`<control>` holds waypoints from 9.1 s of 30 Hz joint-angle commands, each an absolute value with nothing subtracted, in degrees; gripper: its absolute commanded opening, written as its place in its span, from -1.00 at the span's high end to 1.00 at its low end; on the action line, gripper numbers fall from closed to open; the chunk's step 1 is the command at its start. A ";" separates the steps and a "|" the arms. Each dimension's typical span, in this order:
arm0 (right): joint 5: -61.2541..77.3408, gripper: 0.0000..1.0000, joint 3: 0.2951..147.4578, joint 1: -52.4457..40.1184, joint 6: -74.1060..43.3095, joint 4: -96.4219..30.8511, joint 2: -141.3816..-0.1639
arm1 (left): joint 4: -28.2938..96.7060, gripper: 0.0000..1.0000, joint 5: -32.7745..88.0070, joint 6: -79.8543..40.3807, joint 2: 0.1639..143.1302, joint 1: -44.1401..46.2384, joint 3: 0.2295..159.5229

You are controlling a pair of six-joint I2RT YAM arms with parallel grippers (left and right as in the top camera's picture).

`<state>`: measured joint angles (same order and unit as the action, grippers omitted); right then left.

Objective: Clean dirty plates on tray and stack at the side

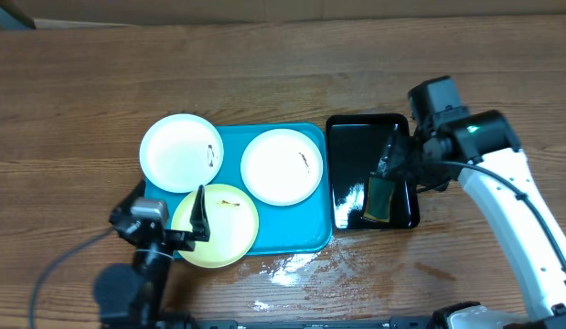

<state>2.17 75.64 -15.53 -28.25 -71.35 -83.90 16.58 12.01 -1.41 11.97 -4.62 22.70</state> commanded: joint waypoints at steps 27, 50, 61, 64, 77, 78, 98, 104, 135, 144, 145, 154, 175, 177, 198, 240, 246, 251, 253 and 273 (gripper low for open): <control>-0.67 -0.48 47.20 -16.45 -29.78 -37.69 -86.26 | 60.14 -0.05 18.96 -8.19 93.06 2.59 78.15; -1.45 -0.64 47.20 -16.45 -25.12 -37.76 -86.28 | 51.48 0.38 9.87 -16.43 113.95 11.29 78.15; -2.66 -0.64 47.20 -16.45 -25.04 -36.99 -86.28 | 48.27 0.64 10.11 -16.99 117.01 11.51 78.15; -3.60 -0.64 47.20 -16.45 -25.06 -36.18 -86.28 | 47.44 0.71 10.13 -17.02 117.01 11.70 78.15; -1.08 -0.48 47.20 -16.45 -25.08 -36.93 -86.30 | 47.31 0.83 10.79 -20.14 117.01 12.03 78.15; -0.54 -0.48 47.20 -16.47 -25.08 -36.97 -86.32 | 47.29 0.82 10.96 -20.23 117.01 12.03 78.15; -7.40 -0.05 47.20 -21.17 -25.06 -34.26 -92.07 | 47.79 0.72 12.10 -21.43 117.01 12.03 78.15; -7.51 0.26 47.20 -21.17 -25.04 -30.09 -92.07 | 47.83 0.65 12.10 -21.50 117.01 12.03 78.15; -11.07 -0.54 48.38 -21.15 -19.40 -18.09 -96.36 | 47.94 0.39 12.05 -21.47 117.01 12.03 78.15; -4.21 -0.46 56.18 -21.17 -19.49 -38.83 -92.09 | 47.97 0.38 12.05 -21.47 117.01 12.03 78.15; -2.55 -0.32 55.86 -21.17 -19.51 -39.68 -92.38 | 47.94 0.38 12.05 -21.47 117.01 12.03 78.15; -0.38 -0.06 50.09 -21.21 -19.49 -36.25 -93.58 | 47.97 0.39 12.05 -21.47 117.01 12.03 78.15; -3.99 -0.35 52.97 -20.88 -17.96 -32.99 -94.35 | 47.88 0.27 11.84 -21.47 117.01 12.03 78.15; -3.99 -0.27 51.72 -20.88 -17.98 -31.18 -94.70 | 47.86 0.31 11.84 -21.47 117.01 12.03 78.15; -4.43 -0.04 48.64 -20.88 -24.29 -28.12 -95.39 | 48.80 0.85 8.78 -21.21 117.01 12.03 78.15; -5.96 0.93 61.49 -20.84 -23.57 -40.95 -91.05 | 48.60 0.92 8.75 -21.23 117.01 12.03 78.15; -5.91 0.93 60.51 -20.84 -26.24 -41.21 -90.91 | 47.70 0.92 8.78 -21.28 117.01 12.05 78.15; -7.88 0.93 60.25 -20.84 -26.52 -39.13 -90.98 | 47.48 0.92 8.78 -21.28 117.01 12.03 78.15; -6.68 0.93 60.25 -20.84 -26.59 -40.36 -90.98 | 47.51 0.92 8.78 -21.28 117.01 12.03 78.15; 2.96 0.93 62.22 -21.02 -31.14 -35.59 -90.87 | 47.86 0.92 8.80 -29.65 117.01 12.03 78.15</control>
